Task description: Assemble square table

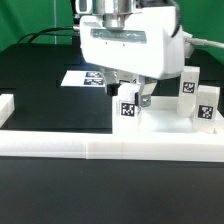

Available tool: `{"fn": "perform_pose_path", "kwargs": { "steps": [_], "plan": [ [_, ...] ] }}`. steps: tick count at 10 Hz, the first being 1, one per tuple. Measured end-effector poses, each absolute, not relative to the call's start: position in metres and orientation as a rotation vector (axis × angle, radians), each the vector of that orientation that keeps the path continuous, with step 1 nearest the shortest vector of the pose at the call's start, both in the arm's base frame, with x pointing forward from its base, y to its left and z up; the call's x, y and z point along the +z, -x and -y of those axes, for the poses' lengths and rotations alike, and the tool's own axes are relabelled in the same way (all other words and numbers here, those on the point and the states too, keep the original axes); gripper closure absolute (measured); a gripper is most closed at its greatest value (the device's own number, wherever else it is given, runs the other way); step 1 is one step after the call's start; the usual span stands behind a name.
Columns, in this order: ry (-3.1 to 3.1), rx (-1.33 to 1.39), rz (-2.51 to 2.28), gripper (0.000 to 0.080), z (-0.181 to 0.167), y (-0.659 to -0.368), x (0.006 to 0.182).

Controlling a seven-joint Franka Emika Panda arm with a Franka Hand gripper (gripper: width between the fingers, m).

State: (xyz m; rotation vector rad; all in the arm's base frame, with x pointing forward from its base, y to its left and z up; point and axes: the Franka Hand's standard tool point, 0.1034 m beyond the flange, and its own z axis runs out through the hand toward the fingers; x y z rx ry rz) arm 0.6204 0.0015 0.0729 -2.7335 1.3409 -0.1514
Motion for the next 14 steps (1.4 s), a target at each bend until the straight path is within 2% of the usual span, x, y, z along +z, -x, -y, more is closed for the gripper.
{"fn": "perform_pose_path", "kwargs": {
  "steps": [2, 5, 6, 7, 9, 14],
  "plan": [
    [2.896, -0.194, -0.996, 0.015, -0.0066, -0.62, 0.072],
    [2.964, -0.253, -0.816, 0.015, 0.0021, -0.6189, 0.0727],
    [2.956, -0.252, -0.84, 0.0273, 0.0023, -0.6189, 0.0726],
    [2.956, -0.252, -0.84, 0.0273, 0.0026, -0.6189, 0.0725],
    [2.874, -0.243, -1.049, 0.0511, 0.0021, -0.6188, 0.0723],
    [2.481, -0.212, -1.74, 0.0511, 0.0016, -0.6181, 0.0727]
  ]
}}
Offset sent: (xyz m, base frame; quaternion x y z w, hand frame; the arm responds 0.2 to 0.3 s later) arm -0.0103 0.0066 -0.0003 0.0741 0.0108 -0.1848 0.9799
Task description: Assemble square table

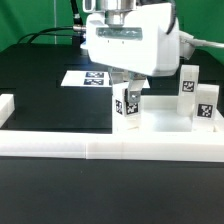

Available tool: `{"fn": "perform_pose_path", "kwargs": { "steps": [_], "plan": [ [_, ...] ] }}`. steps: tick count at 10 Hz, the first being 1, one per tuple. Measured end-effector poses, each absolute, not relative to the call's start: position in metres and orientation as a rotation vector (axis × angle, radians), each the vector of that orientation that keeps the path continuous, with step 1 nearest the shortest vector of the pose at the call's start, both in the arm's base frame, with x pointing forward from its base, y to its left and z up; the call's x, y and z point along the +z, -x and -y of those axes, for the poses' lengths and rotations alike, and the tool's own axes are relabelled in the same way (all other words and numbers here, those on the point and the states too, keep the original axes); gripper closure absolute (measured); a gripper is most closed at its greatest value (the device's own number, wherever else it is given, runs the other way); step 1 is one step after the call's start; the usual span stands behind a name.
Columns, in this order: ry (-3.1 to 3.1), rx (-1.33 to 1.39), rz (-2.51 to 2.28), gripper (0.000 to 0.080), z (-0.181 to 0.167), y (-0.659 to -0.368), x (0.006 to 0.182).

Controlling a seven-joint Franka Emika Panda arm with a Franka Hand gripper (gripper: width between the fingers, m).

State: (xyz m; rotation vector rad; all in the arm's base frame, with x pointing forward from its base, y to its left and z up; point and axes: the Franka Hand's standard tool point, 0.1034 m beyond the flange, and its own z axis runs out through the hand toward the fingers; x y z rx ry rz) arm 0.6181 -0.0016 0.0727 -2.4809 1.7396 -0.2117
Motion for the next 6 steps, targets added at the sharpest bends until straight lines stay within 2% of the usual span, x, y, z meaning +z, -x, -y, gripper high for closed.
{"fn": "perform_pose_path", "kwargs": {
  "steps": [3, 6],
  "plan": [
    [2.055, -0.14, -2.197, 0.0509, -0.004, -0.616, 0.0725],
    [1.684, -0.093, -2.461, 0.0509, -0.007, -0.617, 0.0717]
  ]
}}
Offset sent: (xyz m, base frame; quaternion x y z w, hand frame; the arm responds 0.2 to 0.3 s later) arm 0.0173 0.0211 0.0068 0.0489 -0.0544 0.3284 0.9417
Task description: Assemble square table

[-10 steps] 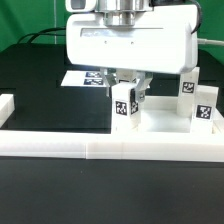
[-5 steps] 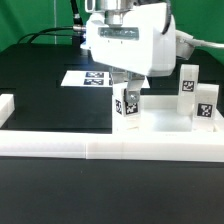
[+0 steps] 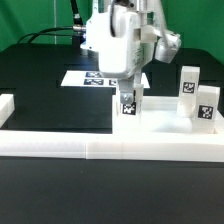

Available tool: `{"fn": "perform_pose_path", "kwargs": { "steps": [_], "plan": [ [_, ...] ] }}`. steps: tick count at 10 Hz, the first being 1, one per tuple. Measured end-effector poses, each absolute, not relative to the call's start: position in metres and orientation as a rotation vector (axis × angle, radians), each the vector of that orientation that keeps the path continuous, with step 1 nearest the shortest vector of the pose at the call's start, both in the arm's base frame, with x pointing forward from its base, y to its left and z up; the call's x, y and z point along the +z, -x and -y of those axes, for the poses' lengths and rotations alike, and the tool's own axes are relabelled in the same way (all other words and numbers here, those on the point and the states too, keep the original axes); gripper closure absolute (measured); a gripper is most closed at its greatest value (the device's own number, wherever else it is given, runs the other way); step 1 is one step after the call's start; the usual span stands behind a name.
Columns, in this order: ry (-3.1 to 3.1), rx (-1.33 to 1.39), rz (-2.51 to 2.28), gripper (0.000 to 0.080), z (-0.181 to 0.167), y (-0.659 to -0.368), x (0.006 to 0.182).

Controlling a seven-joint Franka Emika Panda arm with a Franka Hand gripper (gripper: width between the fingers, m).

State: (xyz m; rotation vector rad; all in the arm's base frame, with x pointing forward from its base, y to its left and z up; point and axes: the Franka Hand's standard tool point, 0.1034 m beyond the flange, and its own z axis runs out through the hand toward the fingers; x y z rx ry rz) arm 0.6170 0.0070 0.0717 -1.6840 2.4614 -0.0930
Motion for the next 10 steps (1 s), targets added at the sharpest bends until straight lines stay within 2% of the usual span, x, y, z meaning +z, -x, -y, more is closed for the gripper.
{"fn": "perform_pose_path", "kwargs": {
  "steps": [4, 5, 6, 7, 8, 10],
  "plan": [
    [1.519, -0.076, -2.563, 0.0509, -0.0072, -0.6175, 0.0713],
    [1.55, -0.079, -2.545, 0.0442, -0.0074, -0.6175, 0.0712],
    [1.553, -0.079, -2.544, 0.0277, -0.0075, -0.6173, 0.0711],
    [1.719, -0.112, -2.435, 0.0277, -0.0053, -0.6162, 0.0707],
    [1.925, -0.141, -2.284, 0.0177, -0.0041, -0.6146, 0.0701],
    [2.174, -0.163, -2.063, 0.0158, -0.0057, -0.6142, 0.0692]
  ]
}}
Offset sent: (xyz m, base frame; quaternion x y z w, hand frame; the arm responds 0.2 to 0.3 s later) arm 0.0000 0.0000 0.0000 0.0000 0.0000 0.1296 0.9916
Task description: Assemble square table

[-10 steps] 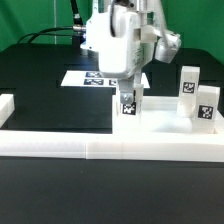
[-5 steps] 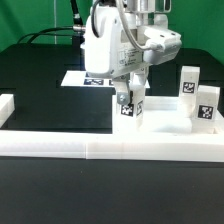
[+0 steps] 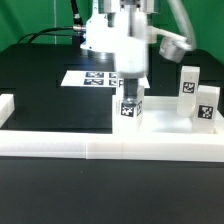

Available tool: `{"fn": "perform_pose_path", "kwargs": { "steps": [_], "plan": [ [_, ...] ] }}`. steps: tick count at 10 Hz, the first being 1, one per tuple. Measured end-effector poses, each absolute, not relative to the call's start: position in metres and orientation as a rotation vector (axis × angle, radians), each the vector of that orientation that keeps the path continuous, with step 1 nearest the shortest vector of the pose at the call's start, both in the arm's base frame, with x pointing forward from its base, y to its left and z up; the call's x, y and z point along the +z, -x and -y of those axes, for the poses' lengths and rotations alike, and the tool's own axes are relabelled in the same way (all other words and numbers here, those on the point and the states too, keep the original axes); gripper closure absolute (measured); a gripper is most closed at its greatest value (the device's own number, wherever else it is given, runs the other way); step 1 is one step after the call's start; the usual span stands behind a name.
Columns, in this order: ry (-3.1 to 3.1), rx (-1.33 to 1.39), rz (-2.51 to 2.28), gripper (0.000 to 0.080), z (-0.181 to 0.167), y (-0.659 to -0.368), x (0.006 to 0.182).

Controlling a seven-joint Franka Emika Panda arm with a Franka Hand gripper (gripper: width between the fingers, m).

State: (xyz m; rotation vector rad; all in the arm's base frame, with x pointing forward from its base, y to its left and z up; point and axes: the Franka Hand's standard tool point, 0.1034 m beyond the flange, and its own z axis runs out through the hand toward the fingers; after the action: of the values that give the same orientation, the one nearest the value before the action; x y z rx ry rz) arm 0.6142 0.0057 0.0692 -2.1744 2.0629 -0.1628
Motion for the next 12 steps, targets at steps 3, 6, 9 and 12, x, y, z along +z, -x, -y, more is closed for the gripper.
{"fn": "perform_pose_path", "kwargs": {
  "steps": [3, 6, 9, 12],
  "plan": [
    [2.385, -0.184, -1.836, 0.0151, -0.005, -0.6139, 0.0686],
    [2.75, -0.226, -1.332, 0.0151, -0.0124, -0.6123, 0.0648],
    [2.961, -0.294, -0.86, 0.0151, -0.0041, -0.613, 0.0653],
    [2.926, -0.289, -0.955, 0.041, -0.0043, -0.6129, 0.0648]
  ]
}}
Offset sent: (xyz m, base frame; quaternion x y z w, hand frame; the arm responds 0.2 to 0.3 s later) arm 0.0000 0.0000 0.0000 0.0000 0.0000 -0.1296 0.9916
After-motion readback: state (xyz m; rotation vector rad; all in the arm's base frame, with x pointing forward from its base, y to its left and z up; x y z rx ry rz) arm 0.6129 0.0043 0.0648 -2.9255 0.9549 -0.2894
